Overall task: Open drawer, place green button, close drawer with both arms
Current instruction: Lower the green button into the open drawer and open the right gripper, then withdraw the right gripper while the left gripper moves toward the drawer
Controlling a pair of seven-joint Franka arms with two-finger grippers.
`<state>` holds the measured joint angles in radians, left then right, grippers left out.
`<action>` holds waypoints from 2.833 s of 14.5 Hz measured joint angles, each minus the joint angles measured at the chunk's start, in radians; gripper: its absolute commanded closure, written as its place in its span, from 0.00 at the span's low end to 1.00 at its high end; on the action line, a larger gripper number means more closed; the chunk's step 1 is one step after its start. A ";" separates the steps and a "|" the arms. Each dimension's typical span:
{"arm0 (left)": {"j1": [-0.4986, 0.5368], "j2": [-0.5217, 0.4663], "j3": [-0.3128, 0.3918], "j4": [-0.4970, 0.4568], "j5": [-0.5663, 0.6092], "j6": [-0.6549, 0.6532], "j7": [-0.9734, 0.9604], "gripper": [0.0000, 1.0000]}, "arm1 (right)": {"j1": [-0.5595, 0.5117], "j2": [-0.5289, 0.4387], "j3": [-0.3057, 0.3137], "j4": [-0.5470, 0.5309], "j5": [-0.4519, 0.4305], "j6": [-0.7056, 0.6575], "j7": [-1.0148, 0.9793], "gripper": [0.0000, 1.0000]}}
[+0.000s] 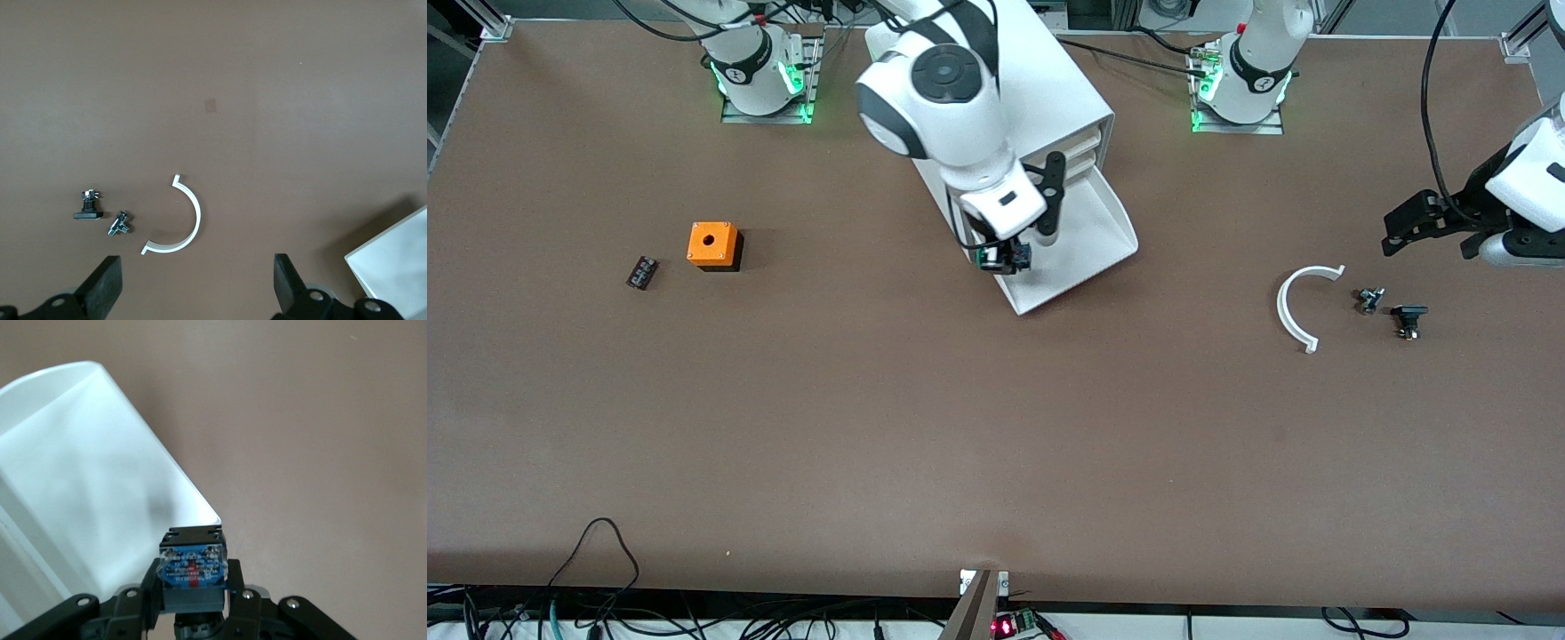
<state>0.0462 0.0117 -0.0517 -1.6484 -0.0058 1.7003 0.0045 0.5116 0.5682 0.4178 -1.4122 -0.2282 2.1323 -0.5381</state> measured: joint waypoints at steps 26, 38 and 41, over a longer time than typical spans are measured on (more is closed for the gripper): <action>0.002 0.010 0.003 0.000 0.000 0.000 -0.004 0.00 | 0.154 0.152 -0.065 0.163 -0.147 -0.037 0.192 0.00; 0.000 0.011 0.000 0.000 0.000 0.000 -0.028 0.00 | -0.199 -0.007 -0.118 0.167 -0.147 -0.192 0.736 0.00; -0.001 0.012 0.000 0.000 0.000 0.000 -0.031 0.00 | -0.208 -0.028 -0.134 0.139 -0.147 -0.305 1.030 0.00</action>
<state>0.0457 0.0242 -0.0521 -1.6484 -0.0058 1.7003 -0.0264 0.3039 0.5397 0.2842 -1.2737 -0.3752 1.8272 0.4918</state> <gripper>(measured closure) 0.000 0.000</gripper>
